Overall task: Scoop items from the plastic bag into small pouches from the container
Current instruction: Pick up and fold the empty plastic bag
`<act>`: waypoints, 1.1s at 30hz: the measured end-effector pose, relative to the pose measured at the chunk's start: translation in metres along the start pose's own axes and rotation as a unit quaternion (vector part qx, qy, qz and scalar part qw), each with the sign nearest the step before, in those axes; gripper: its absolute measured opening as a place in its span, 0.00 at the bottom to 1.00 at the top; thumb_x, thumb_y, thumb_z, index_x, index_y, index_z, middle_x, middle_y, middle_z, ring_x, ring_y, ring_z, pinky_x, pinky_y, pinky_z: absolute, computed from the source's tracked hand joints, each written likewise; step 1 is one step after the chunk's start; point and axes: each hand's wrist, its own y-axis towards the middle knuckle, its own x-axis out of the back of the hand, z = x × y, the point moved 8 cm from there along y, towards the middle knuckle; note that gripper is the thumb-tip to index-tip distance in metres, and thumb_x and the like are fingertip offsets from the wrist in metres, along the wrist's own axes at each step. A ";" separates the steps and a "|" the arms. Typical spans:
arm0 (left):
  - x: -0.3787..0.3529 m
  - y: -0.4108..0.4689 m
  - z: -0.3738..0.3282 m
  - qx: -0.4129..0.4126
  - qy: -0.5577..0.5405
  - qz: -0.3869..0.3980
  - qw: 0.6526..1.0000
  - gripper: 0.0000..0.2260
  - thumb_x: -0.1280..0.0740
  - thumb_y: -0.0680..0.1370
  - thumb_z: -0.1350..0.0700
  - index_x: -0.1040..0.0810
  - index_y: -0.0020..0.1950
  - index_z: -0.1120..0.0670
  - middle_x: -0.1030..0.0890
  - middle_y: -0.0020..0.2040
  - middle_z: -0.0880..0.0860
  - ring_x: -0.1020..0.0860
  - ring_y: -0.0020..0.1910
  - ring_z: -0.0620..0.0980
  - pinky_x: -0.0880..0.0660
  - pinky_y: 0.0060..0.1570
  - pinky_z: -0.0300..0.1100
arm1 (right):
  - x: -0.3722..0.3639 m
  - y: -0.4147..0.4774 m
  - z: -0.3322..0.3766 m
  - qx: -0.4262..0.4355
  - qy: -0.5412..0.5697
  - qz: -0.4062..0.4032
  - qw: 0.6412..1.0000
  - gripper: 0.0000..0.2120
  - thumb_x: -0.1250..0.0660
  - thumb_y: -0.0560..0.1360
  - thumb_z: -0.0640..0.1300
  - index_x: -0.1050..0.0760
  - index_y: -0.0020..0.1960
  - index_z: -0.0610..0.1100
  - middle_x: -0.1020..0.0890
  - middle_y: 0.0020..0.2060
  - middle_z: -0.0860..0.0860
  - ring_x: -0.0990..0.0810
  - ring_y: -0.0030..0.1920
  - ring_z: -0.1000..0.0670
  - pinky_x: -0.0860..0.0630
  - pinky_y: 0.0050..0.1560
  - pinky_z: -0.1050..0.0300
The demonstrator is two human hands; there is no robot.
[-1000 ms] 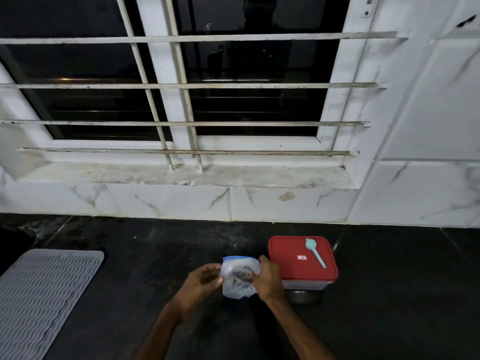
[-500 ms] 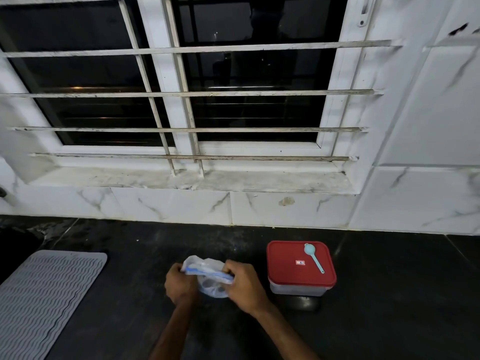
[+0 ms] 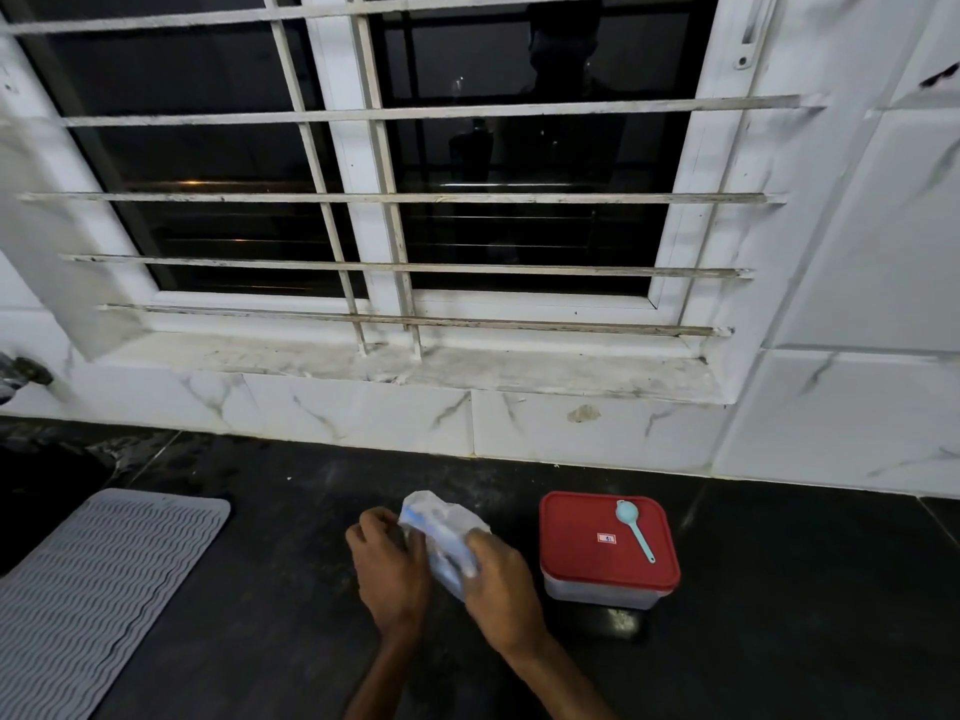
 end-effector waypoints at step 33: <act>-0.020 0.021 0.008 0.060 -0.262 0.197 0.943 0.07 0.35 0.79 0.65 0.26 0.57 0.63 0.19 0.51 0.60 0.19 0.48 0.56 0.21 0.39 0.40 | 0.048 0.076 -0.062 -0.234 0.271 -0.097 0.929 0.06 0.32 0.77 0.41 0.22 0.43 0.39 0.19 0.37 0.49 0.23 0.39 0.52 0.27 0.40 0.63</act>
